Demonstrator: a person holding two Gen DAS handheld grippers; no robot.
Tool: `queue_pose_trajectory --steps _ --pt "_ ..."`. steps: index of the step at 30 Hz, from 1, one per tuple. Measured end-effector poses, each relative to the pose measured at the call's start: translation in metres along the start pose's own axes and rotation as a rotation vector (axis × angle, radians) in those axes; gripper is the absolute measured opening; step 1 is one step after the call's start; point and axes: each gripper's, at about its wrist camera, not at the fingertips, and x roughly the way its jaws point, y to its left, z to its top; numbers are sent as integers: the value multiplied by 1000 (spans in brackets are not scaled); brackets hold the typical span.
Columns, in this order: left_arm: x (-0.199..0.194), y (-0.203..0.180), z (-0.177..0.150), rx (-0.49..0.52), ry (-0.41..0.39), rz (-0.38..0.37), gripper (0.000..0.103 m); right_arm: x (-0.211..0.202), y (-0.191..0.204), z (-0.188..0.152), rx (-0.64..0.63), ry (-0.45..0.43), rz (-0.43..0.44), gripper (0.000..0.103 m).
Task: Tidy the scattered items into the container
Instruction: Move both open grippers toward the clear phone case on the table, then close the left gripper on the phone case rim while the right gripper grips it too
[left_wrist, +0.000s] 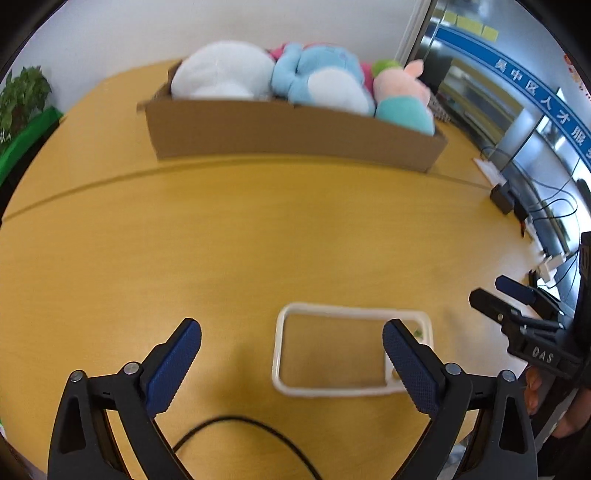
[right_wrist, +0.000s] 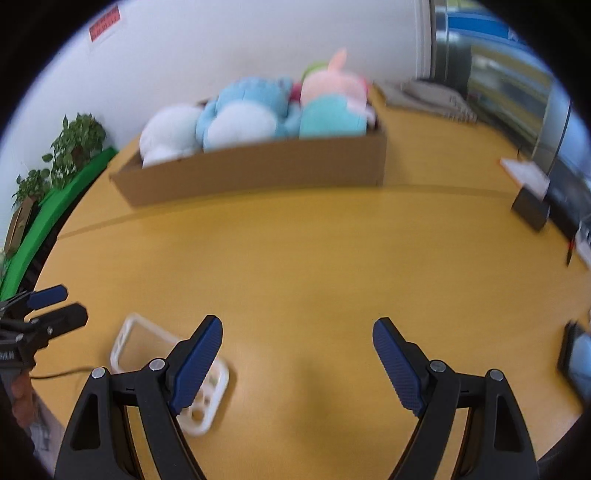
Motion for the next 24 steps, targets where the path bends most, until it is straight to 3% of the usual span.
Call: queue_pose_trajectory --steps 3,7,9,10,12,13,14,16,24 --pt "13 2 -10 -4 36 -11 93 12 13 -19 -23 58 24 82" --pt "27 1 -18 2 81 -8 76 24 31 -26 -70 84 26 79" --pt "35 1 -22 -7 103 -4 64 30 36 -29 -83 99 39 72" --pt "39 2 -23 -12 114 -2 54 34 39 -31 -95 112 39 59" --pt "39 -2 -26 3 105 22 43 33 45 -35 -140 93 9 48" --pt "39 -3 -26 9 99 29 34 32 47 -35 -149 93 9 38" --pt "40 -4 -26 5 99 26 22 32 47 -35 -153 93 17 23" --pt "41 -5 -26 -4 104 2 11 32 49 -35 -161 93 34 9" --pt "41 -8 -25 -40 114 18 6 28 47 -38 -167 88 59 8"
